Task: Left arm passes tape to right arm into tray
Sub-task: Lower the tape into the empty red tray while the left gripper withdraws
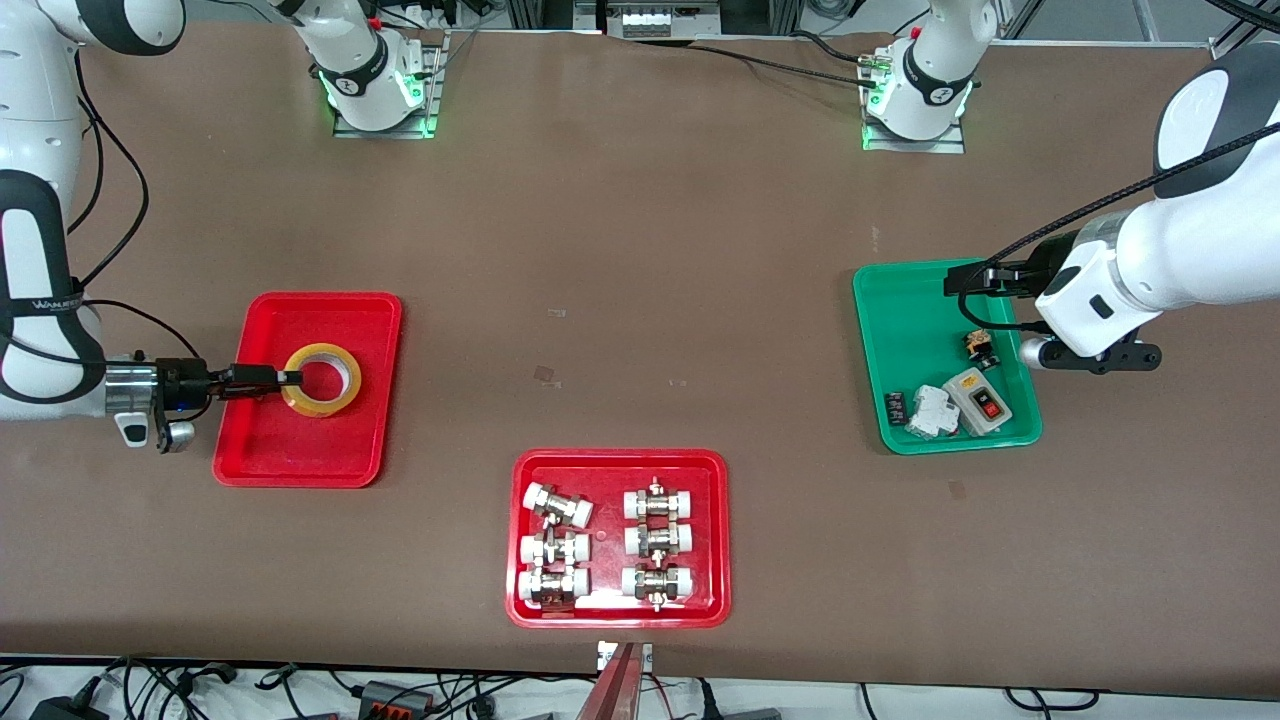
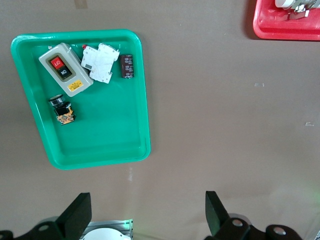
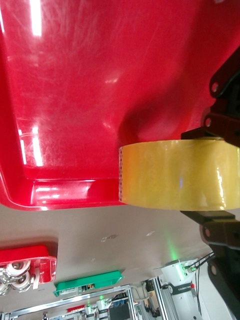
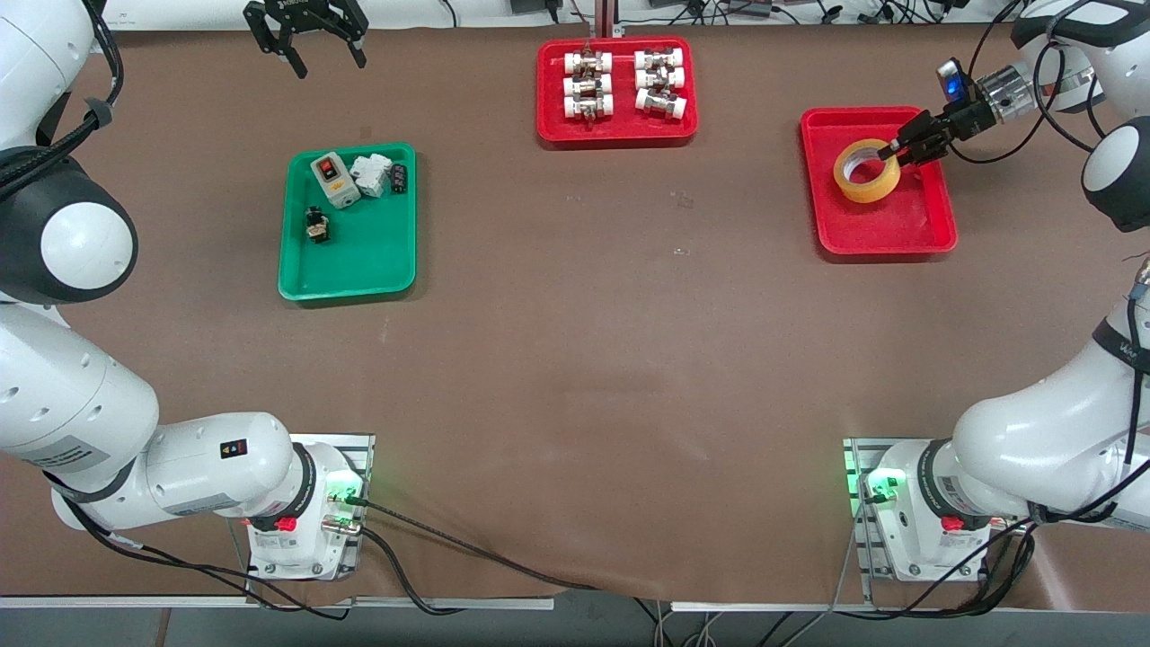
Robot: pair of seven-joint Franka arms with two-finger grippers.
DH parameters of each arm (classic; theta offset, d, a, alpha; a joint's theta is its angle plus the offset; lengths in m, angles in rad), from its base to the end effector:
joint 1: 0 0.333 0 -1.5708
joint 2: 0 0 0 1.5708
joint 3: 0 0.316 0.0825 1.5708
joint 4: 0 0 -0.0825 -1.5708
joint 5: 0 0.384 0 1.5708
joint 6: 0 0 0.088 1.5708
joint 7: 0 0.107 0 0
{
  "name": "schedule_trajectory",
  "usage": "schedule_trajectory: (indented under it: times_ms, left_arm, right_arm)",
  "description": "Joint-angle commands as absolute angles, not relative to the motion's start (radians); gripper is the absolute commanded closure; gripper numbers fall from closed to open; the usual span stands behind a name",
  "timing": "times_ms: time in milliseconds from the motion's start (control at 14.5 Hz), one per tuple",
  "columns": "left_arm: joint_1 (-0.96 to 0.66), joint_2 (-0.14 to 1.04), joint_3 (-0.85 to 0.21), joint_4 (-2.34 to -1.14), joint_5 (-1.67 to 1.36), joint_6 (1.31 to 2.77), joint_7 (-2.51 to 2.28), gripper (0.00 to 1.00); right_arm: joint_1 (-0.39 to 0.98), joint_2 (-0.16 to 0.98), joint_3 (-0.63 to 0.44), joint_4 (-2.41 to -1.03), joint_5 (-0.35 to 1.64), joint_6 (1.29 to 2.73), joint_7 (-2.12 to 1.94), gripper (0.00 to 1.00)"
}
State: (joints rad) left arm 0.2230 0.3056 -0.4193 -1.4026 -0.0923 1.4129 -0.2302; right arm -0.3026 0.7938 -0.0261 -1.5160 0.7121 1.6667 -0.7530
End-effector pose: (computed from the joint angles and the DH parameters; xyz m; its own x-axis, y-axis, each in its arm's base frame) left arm 0.6064 -0.0967 0.5265 0.9526 0.0077 -0.3042 0.0551 -0.9876 0.1473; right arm 0.6313 -0.1454 0.1762 0.9770 0.1702 -0.1284 0.0123 -0.6463 -0.7630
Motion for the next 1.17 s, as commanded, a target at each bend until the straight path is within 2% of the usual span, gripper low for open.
schedule_trajectory:
  times_ms: [0,69,138,345,553,829,1105]
  left_arm:
    - [0.225,0.305,-0.423,-1.384,-0.069,1.390,-0.210,0.00]
    - [0.227,0.305,-0.423,-1.384,-0.069,1.388,-0.210,0.00]
    - [0.227,0.305,-0.423,-1.384,-0.069,1.387,-0.210,0.00]
    - [0.227,0.305,-0.425,-1.384,-0.069,1.381,-0.209,0.00]
    - [0.227,0.305,-0.425,-1.384,-0.069,1.381,-0.209,0.00]
    - [0.227,0.305,-0.425,-1.384,-0.071,1.381,-0.207,0.00]
    - [0.227,0.305,-0.425,-1.382,-0.071,1.379,-0.207,0.00]
  right_arm:
    - [-0.321,0.815,-0.005,-1.499,0.729,1.666,-0.770,0.57]
    - [-0.322,0.819,-0.005,-1.499,0.733,1.667,-0.782,0.40]
    - [-0.322,0.827,-0.005,-1.499,0.732,1.667,-0.793,0.00]
    - [-0.307,0.821,-0.006,-1.493,0.694,1.704,-0.816,0.00]
    - [-0.259,0.802,-0.006,-1.493,0.565,1.791,-0.815,0.00]
    - [-0.175,0.746,-0.018,-1.485,0.445,1.839,-0.801,0.00]
    - [-0.130,0.680,-0.014,-1.405,0.215,1.859,-0.795,0.00]
